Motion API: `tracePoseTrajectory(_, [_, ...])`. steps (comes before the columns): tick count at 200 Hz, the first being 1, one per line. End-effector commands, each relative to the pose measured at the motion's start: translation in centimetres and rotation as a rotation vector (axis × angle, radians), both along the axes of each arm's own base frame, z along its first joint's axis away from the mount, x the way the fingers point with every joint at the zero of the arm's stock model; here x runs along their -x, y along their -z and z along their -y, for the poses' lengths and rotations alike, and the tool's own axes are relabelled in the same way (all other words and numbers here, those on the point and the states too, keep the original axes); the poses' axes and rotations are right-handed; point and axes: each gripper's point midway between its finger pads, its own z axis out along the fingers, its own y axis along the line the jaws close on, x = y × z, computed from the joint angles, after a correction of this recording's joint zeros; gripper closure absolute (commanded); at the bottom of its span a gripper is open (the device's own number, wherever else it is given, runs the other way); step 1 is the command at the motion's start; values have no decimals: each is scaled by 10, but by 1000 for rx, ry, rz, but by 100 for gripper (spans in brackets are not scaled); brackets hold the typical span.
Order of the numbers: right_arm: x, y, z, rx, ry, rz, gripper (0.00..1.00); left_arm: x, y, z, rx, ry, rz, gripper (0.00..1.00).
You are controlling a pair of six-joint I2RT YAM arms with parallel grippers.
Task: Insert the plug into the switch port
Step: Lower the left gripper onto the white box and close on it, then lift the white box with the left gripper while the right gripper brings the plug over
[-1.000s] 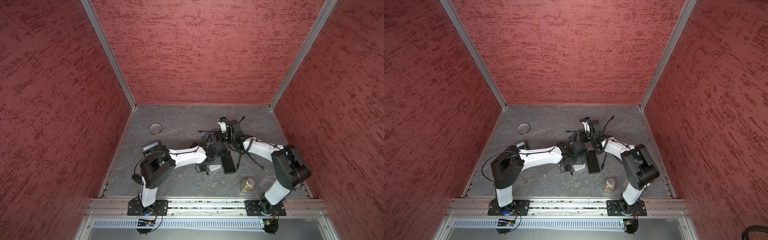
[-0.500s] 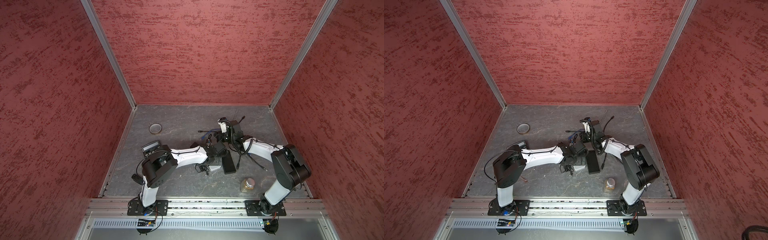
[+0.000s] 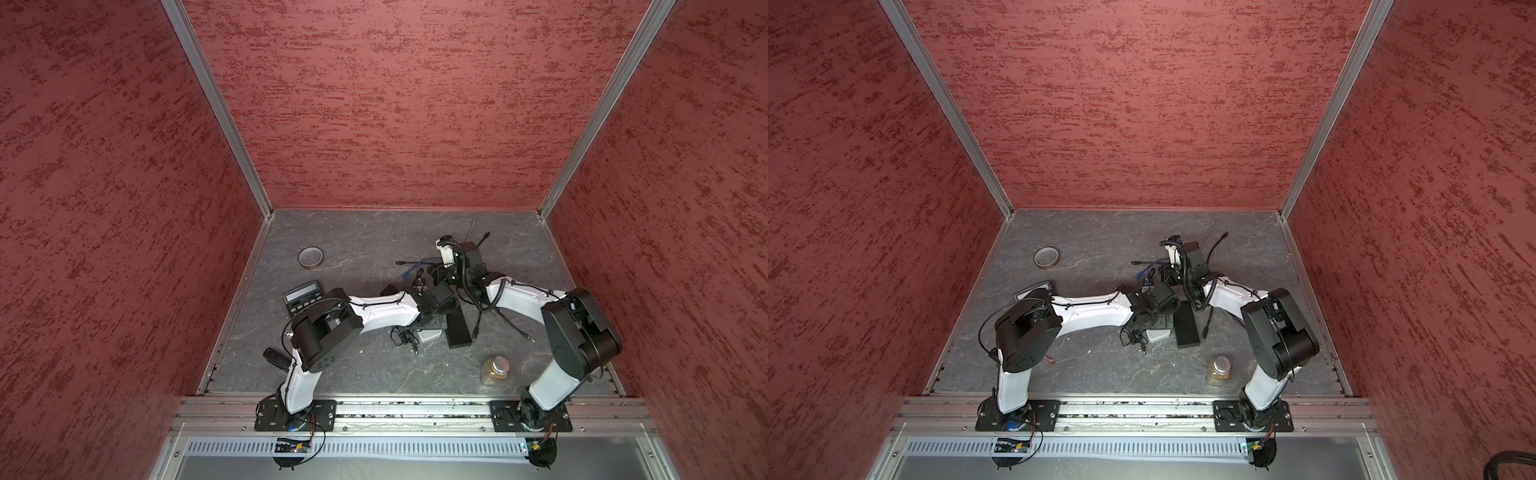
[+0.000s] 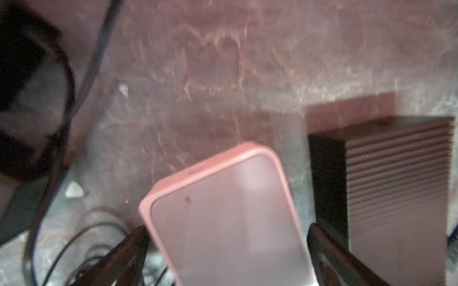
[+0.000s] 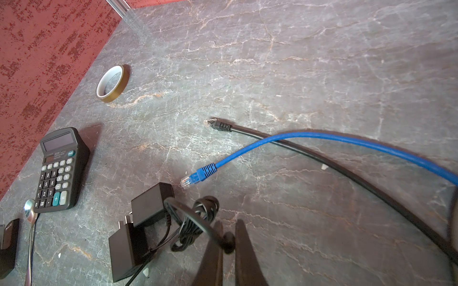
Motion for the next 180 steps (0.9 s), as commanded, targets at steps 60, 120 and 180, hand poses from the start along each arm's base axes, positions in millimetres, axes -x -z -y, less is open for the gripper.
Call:
tracePoseTrajectory(60, [-1,6,7,-16,48,-4,95,5,14,-23,-156,145,-16,14])
tracePoseTrajectory(120, [5,8,11,-25,64,-7,95,10,13,-31,-233,334,-33,17])
tracePoseTrajectory(180, [4,5,12,-19,65,-8,95,14,12,-26,-201,378,-42,23])
